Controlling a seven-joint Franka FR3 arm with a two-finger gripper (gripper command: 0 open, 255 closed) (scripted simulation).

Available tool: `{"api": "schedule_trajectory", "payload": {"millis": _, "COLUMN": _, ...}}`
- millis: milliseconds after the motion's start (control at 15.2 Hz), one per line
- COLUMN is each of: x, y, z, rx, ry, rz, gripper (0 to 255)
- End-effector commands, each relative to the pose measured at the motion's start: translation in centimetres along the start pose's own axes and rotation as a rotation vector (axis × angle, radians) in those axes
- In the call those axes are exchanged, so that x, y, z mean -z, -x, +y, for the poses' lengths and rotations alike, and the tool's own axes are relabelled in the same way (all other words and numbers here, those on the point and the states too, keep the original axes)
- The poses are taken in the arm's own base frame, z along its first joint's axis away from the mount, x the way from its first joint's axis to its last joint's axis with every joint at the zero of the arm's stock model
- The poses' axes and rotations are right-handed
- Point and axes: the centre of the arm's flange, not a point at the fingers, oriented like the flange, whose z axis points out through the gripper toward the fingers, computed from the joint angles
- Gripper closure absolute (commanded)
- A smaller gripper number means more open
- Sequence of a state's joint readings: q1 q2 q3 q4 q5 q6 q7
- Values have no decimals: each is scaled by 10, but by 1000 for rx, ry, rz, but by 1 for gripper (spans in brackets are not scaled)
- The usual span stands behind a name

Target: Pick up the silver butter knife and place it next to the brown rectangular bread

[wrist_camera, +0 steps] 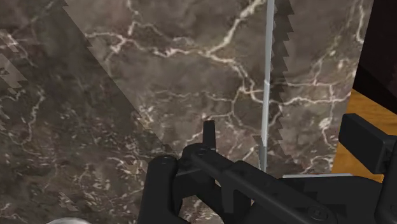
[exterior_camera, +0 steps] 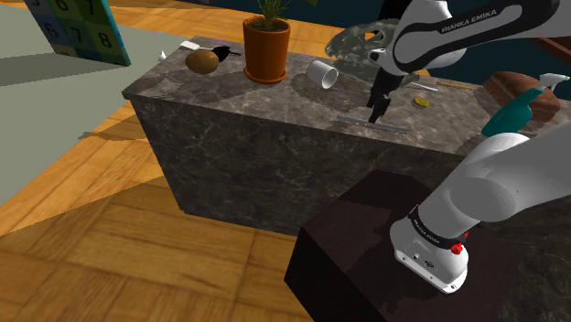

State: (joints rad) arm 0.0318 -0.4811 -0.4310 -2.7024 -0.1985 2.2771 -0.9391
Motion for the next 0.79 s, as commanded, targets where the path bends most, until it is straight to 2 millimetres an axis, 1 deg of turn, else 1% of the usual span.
{"api": "schedule_trajectory", "payload": {"millis": 0, "x": -10, "y": 0, "z": -1, "rx": 1, "ry": 1, "rz": 1, "gripper": 0}}
{"api": "schedule_trajectory", "payload": {"millis": 66, "x": -19, "y": 0, "z": -1, "rx": 1, "ry": 1, "rz": 1, "gripper": 0}}
{"api": "schedule_trajectory", "payload": {"millis": 594, "x": -19, "y": 0, "z": -1, "rx": 1, "ry": 1, "rz": 1, "gripper": 0}}
{"api": "schedule_trajectory", "payload": {"millis": 660, "x": -19, "y": 0, "z": -1, "rx": 1, "ry": 1, "rz": 1, "gripper": 255}}
{"api": "schedule_trajectory", "payload": {"millis": 726, "x": -19, "y": 0, "z": -1, "rx": 1, "ry": 1, "rz": 1, "gripper": 255}}
